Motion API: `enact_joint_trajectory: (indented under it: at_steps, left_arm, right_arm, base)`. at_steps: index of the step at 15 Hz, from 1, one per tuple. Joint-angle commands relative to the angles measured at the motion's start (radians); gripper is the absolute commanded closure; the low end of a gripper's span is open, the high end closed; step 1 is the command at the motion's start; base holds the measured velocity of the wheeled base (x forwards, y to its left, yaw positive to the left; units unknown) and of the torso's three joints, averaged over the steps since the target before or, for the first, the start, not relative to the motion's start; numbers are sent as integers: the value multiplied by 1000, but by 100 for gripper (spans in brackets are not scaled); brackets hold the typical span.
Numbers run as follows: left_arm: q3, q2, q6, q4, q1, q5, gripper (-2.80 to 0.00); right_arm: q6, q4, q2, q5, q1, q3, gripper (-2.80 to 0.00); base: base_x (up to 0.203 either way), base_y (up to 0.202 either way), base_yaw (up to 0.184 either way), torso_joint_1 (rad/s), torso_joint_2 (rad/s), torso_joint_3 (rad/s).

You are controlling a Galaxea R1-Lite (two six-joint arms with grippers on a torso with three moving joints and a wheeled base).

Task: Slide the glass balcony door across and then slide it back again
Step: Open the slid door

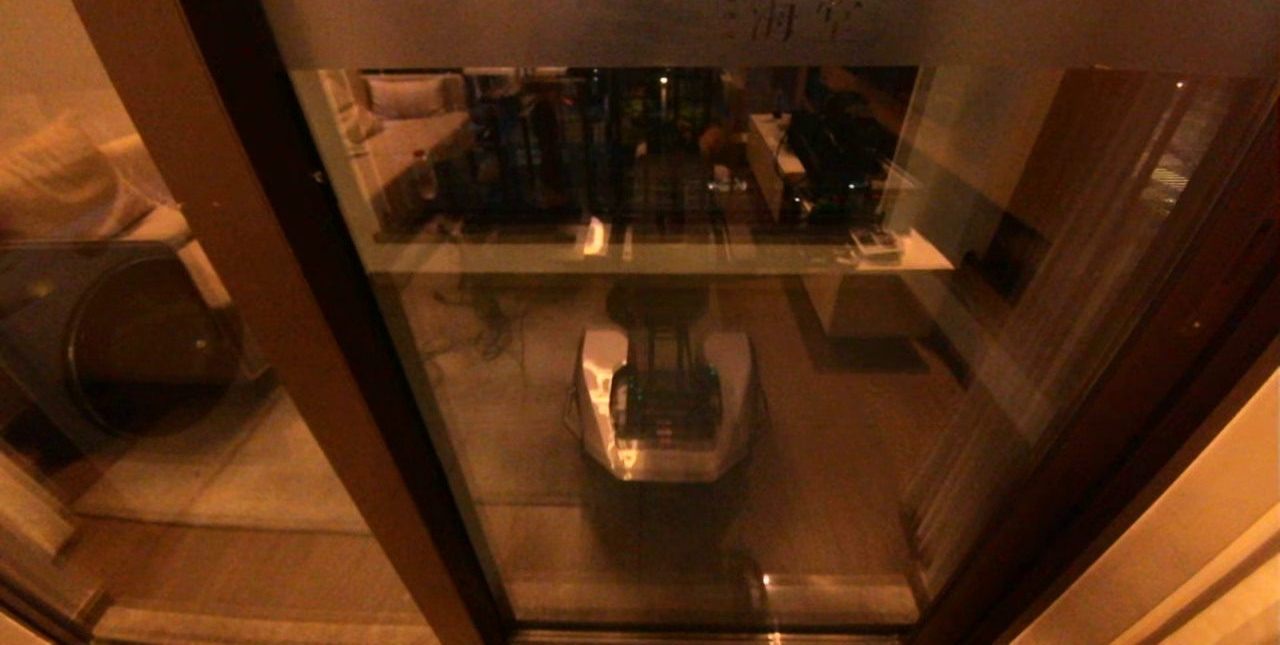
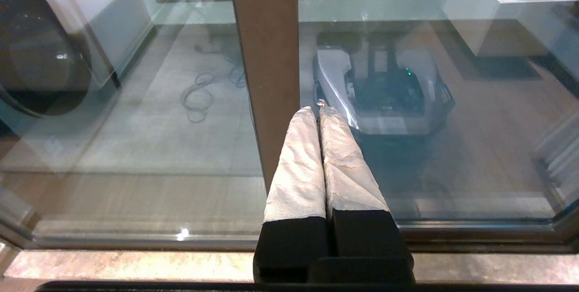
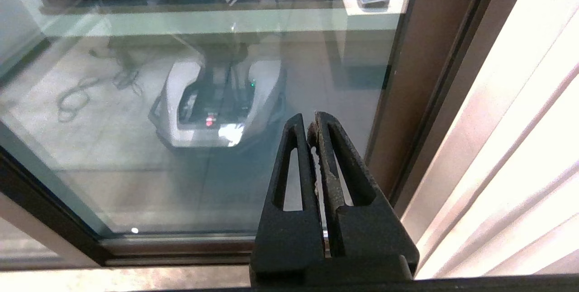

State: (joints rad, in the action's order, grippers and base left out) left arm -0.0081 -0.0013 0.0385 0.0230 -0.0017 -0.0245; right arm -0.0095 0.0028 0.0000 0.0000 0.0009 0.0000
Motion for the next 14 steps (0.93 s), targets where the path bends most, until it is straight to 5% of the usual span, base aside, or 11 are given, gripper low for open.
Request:
enact_joint_trajectory:
  at_steps: [1, 3, 9, 14]
  left_arm:
    - [0, 1, 0, 0, 0, 0, 0]
    - [0, 1, 0, 0, 0, 0, 0]
    - [-1, 1, 0, 0, 0, 0, 0]
    - [0, 1, 0, 0, 0, 0, 0]
  right_arm:
    - [-27, 0, -2, 2, -1, 4, 0]
    - [-98, -4, -2, 20, -1, -9, 0]
    - [-91, 111, 272, 29, -2, -389, 0]
    - [-89, 126, 729, -174, -23, -713, 0]
  base:
    - [0, 0, 0, 0, 0, 0]
    - [0, 0, 0, 0, 0, 0]
    - [0, 0, 0, 0, 0, 0]
    - [0, 0, 0, 0, 0, 0]
